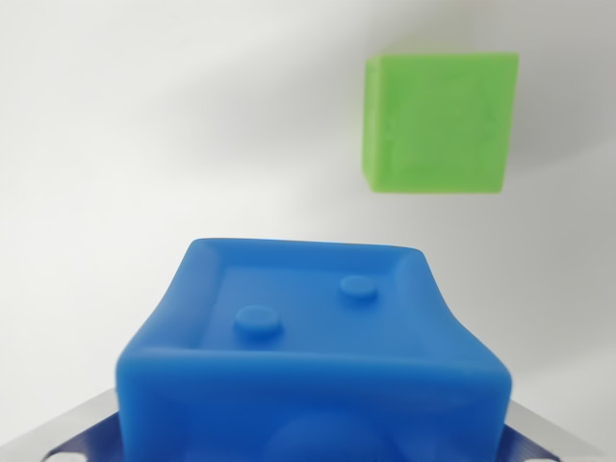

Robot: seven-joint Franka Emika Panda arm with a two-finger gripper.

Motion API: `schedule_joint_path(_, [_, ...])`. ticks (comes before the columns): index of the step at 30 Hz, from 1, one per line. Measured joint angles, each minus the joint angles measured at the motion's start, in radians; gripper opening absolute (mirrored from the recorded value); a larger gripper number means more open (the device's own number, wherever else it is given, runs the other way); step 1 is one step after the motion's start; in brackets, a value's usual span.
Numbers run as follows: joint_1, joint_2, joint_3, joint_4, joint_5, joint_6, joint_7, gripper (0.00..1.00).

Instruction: Stack cube

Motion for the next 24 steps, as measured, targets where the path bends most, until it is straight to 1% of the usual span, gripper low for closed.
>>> schedule_joint_path(12, [-0.032,0.006,-0.008,0.033,0.002,-0.026,-0.046,0.00])
schedule_joint_path(24, [-0.058,0.015,-0.016,0.067,0.004,-0.051,-0.085,0.00])
